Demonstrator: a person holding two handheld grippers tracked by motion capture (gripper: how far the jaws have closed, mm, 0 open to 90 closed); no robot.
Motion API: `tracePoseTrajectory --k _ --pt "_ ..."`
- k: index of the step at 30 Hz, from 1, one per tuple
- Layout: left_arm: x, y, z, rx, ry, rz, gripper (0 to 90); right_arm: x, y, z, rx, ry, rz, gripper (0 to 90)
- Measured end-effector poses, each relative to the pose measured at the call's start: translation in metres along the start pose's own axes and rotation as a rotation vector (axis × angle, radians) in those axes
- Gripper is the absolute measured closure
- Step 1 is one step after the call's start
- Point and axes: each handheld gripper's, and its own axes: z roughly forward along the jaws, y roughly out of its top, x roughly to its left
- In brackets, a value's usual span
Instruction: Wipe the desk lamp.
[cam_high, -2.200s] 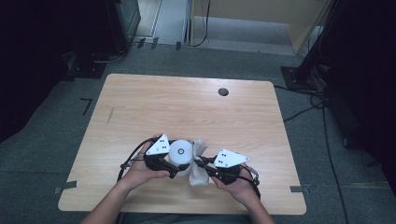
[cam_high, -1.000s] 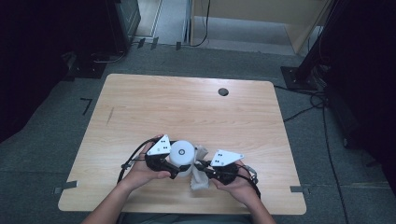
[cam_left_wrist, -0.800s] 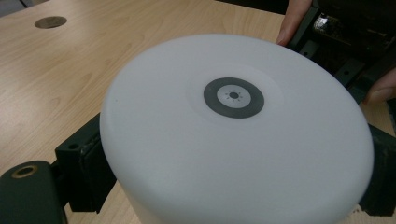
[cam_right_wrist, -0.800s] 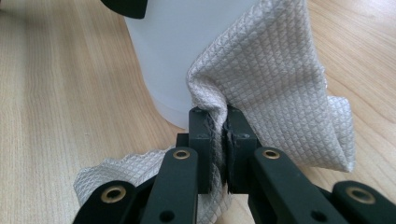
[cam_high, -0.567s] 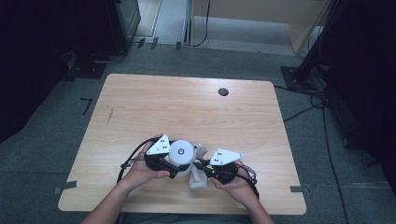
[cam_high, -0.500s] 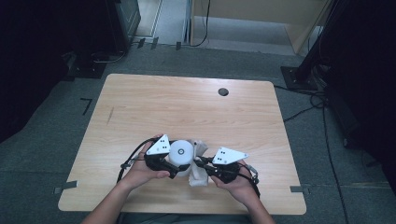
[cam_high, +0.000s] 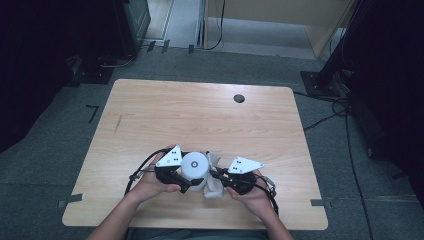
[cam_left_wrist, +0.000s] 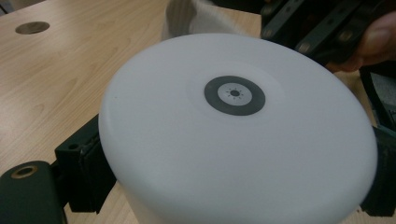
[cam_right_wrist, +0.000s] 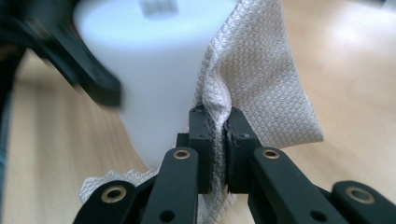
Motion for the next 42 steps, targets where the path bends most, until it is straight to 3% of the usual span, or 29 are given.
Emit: tracePoseTrajectory --k 5,8,11,15,18,21,26,29,33,37,42 --pt "0.001 -0.001 -0.001 -0.002 -0.006 0.004 7.8 -0.002 -0.014 0.017 0.109 0.003 0.048 83.9" --pt "0.000 0.000 -0.001 0.002 0.004 0.000 7.7 -0.003 -0.013 0.017 0.110 0.001 0.041 83.5" --pt "-0.004 0.007 -0.003 0.025 0.067 0.002 6.4 -0.004 -0.013 0.015 0.104 -0.022 0.038 83.4" --pt "-0.014 0.021 -0.014 -0.012 0.106 -0.043 2.6 -0.008 -0.014 0.011 0.098 -0.035 0.054 83.4" --pt "-0.021 0.030 -0.013 0.063 0.220 -0.135 2.2 -0.010 -0.014 0.009 0.095 -0.043 0.057 83.3" --pt "-0.031 0.034 -0.008 0.104 0.277 -0.201 0.0 -0.011 -0.014 0.009 0.095 -0.045 0.051 83.1" --pt "-0.047 0.040 0.001 0.146 0.396 -0.245 0.0 -0.010 -0.014 0.009 0.096 -0.055 0.050 82.9" --pt "-0.050 0.040 0.008 0.201 0.464 -0.246 0.2 -0.011 -0.014 0.009 0.097 -0.055 0.051 82.9" --pt "-0.048 0.036 0.014 0.214 0.466 -0.255 8.3 -0.010 -0.015 0.010 0.102 -0.051 0.047 82.9" --pt "-0.045 0.034 0.011 0.206 0.443 -0.229 8.7 -0.010 -0.015 0.010 0.101 -0.054 0.041 82.9" --pt "-0.038 0.031 0.008 0.195 0.314 -0.135 8.9 -0.011 -0.013 0.005 0.083 -0.049 0.052 82.8"
